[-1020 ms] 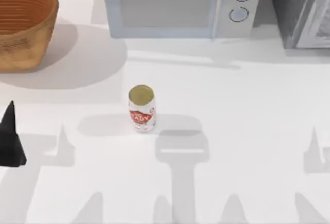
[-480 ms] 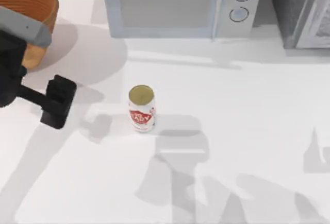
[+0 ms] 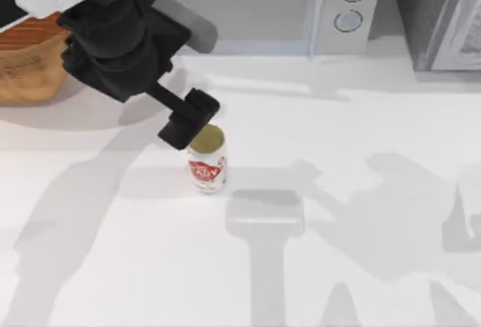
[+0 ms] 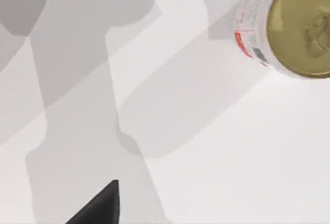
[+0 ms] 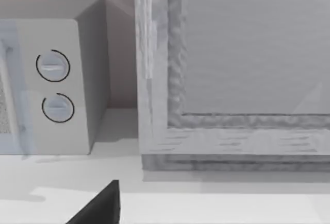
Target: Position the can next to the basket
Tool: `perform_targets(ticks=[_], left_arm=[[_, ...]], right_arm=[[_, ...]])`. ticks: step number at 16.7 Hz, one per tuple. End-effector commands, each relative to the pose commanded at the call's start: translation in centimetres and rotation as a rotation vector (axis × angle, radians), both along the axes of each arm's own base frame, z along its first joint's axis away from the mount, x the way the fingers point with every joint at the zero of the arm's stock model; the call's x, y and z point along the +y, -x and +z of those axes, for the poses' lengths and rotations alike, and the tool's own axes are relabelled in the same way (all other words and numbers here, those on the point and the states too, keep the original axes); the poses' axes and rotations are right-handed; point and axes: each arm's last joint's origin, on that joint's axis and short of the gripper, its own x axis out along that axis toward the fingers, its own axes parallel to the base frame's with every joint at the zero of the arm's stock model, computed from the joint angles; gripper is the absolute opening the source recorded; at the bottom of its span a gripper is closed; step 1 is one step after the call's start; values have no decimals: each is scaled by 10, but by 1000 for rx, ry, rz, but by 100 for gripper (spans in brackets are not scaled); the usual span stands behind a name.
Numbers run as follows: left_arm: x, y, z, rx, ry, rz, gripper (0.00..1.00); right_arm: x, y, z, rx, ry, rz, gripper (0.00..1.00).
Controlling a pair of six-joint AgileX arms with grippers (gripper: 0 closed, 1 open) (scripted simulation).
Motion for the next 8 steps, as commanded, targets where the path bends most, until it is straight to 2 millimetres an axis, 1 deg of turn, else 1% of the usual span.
perform_targets(ticks=[2,4,6,8], left_arm=[[-23,-20,-13,76,-42,-38,100],[-43,-34,-26,128,-73,-69,100],[-57,-43,-36,161,-93,-91,100],[-64,-47,-42,178,-103,-101,100]], right_arm=[[0,0,0,0,0,0,100],[0,0,0,0,0,0,100],[0,0,0,0,0,0,100],[0,0,0,0,0,0,100]])
